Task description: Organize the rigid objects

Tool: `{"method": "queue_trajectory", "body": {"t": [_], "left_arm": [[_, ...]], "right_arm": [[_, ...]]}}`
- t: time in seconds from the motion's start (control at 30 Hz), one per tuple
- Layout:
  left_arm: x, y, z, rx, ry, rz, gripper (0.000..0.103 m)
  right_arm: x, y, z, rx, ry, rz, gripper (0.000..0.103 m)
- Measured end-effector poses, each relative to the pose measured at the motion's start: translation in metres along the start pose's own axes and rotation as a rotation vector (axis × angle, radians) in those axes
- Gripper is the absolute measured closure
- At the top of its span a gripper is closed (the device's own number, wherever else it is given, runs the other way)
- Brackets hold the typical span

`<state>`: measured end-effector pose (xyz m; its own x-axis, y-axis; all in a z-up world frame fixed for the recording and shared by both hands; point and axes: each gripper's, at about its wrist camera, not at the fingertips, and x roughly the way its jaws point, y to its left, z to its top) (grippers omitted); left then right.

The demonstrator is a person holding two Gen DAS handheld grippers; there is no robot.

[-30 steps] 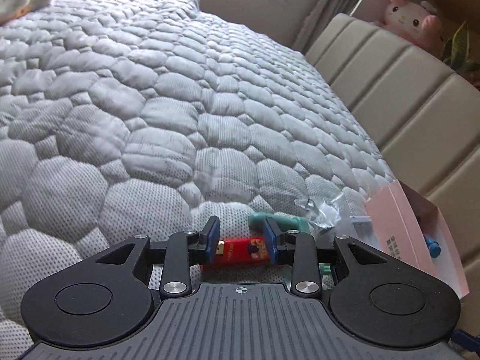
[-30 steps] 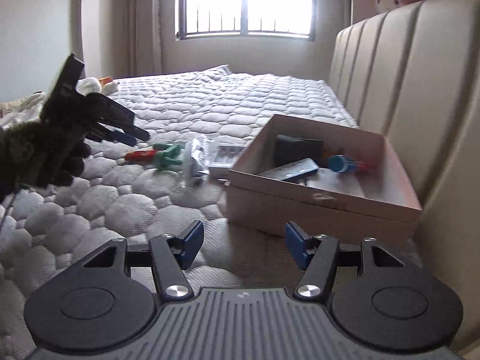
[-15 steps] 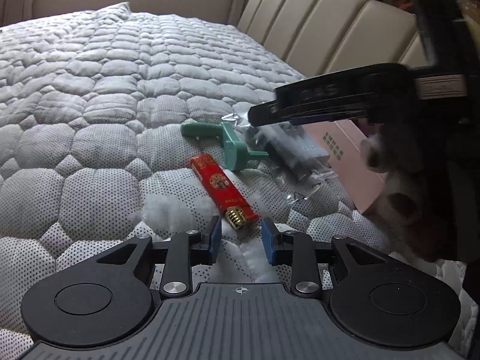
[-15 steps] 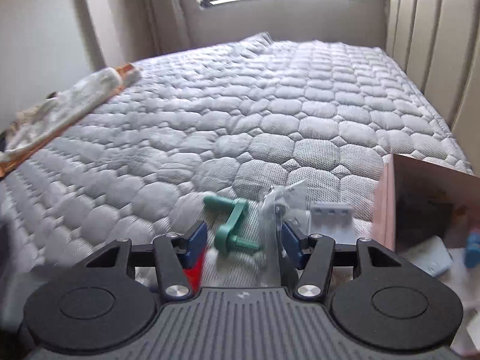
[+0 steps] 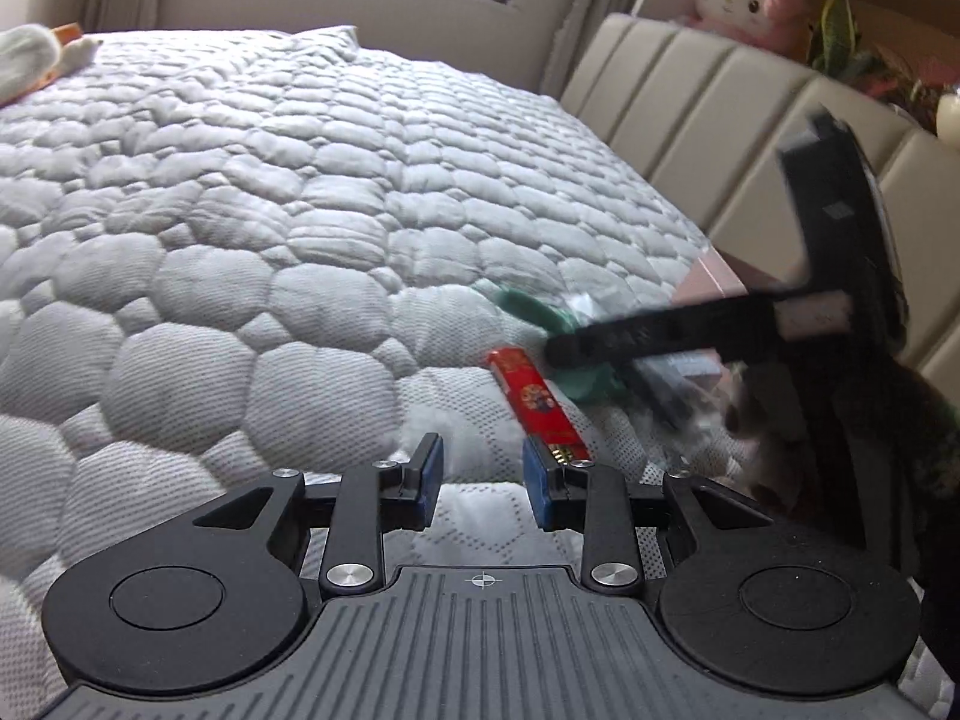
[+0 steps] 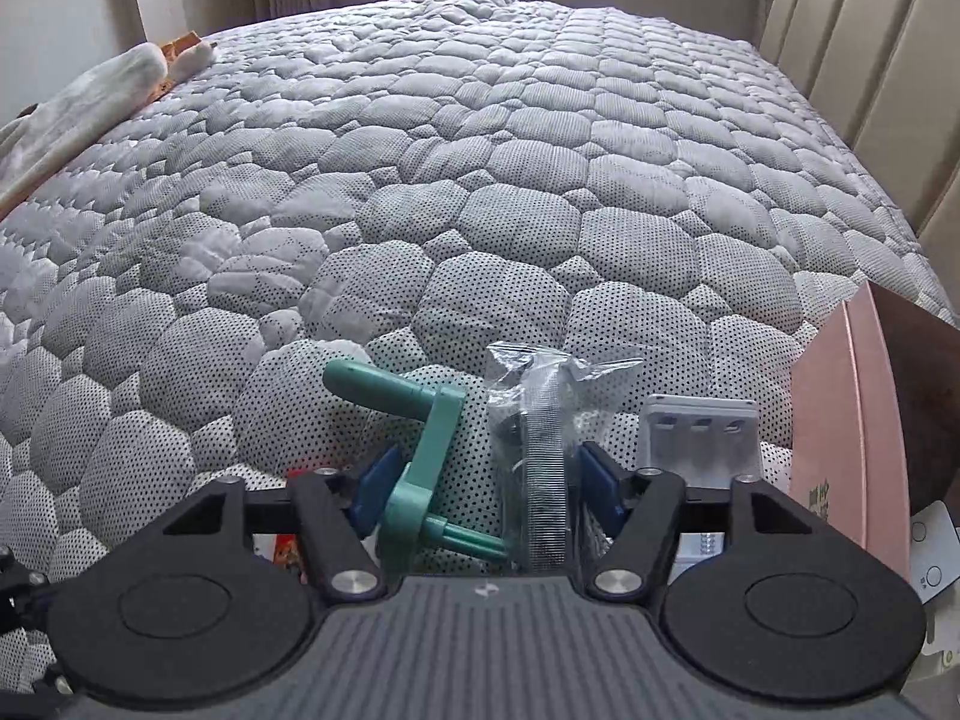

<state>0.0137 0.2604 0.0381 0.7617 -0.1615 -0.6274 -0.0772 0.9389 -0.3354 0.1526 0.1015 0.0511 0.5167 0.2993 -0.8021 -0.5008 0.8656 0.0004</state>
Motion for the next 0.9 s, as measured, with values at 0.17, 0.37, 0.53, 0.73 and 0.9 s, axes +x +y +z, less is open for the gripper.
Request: {"method": "queue_trajectory", "body": {"t": [0.17, 0.37, 0.53, 0.73, 0.9], "left_arm": [[-0.013, 0.01, -0.004, -0.065, -0.016, -0.012, 0.071], [0.002, -0.018, -0.005, -0.046, 0.004, -0.06, 0.071], [0.017, -0.054, -0.001, -0.011, 0.014, -0.079, 0.071], [0.022, -0.094, -0.006, 0.058, 0.047, -0.105, 0.071], [0.024, -0.113, -0.005, 0.077, 0.032, -0.072, 0.071]], "right_arm": [[-0.044, 0.007, -0.028, -0.069, -0.009, 0.072, 0.068], [-0.118, 0.001, -0.096, -0.164, -0.02, 0.139, 0.085], [-0.156, -0.02, -0.152, -0.197, -0.073, 0.084, 0.085], [-0.191, -0.052, -0.206, -0.16, -0.14, 0.07, 0.042], [-0.201, -0.075, -0.249, -0.141, -0.12, 0.04, 0.042]]}}
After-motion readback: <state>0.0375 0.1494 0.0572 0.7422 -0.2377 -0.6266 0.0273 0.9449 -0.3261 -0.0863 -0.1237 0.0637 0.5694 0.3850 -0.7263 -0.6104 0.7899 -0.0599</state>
